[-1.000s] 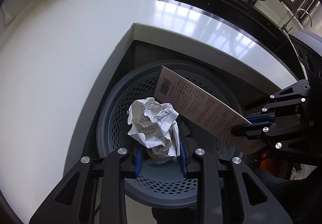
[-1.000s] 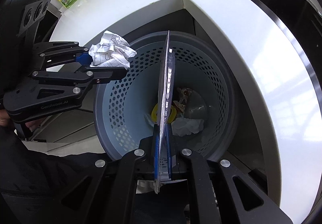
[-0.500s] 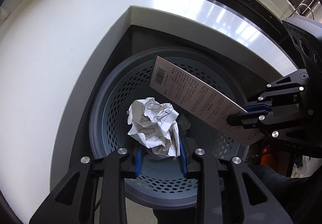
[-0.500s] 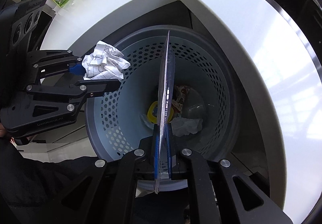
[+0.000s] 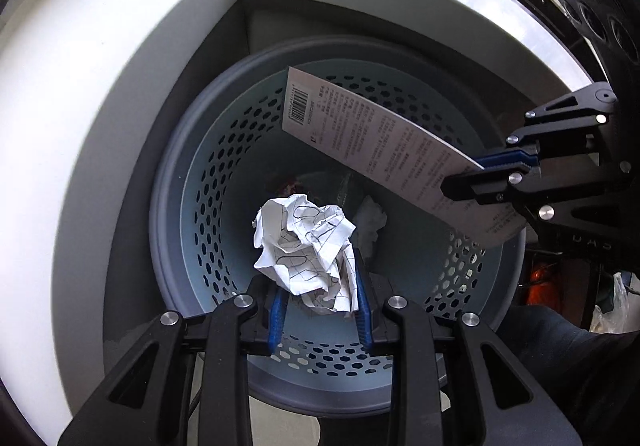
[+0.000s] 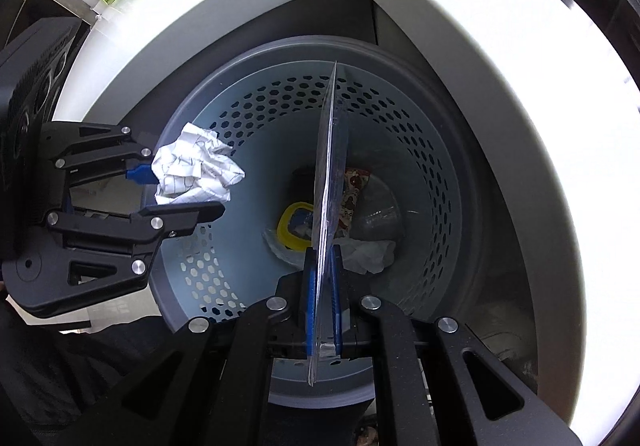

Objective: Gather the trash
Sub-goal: 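Carry the crumpled paper, receipt and plastic sheet over the bin with both tools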

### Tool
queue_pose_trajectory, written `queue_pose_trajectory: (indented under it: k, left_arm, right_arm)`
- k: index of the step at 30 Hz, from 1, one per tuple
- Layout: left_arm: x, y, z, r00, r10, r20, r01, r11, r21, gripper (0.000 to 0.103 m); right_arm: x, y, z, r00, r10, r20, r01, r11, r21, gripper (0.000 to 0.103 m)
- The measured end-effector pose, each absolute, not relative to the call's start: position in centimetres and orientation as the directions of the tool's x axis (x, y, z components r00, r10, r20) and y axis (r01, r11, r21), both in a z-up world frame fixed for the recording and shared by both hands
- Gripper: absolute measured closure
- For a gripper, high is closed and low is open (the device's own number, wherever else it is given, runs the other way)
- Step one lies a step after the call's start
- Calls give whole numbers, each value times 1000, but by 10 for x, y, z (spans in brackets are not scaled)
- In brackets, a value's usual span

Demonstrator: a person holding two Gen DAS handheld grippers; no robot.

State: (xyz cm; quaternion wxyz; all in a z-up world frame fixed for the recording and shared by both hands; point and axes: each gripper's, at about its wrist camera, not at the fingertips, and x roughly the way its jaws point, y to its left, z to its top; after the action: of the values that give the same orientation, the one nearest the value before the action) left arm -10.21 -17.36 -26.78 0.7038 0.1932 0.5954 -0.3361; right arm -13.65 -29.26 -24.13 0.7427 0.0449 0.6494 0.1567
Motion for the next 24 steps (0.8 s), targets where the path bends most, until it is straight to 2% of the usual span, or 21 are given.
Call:
queue_pose_trajectory:
  k: [24]
  left_arm:
    - [-100, -183, -277, 46, -235, -971, 718, 684, -131, 74]
  right_arm:
    - [-130, -285, -249, 88, 272, -958, -190, 949, 252, 96]
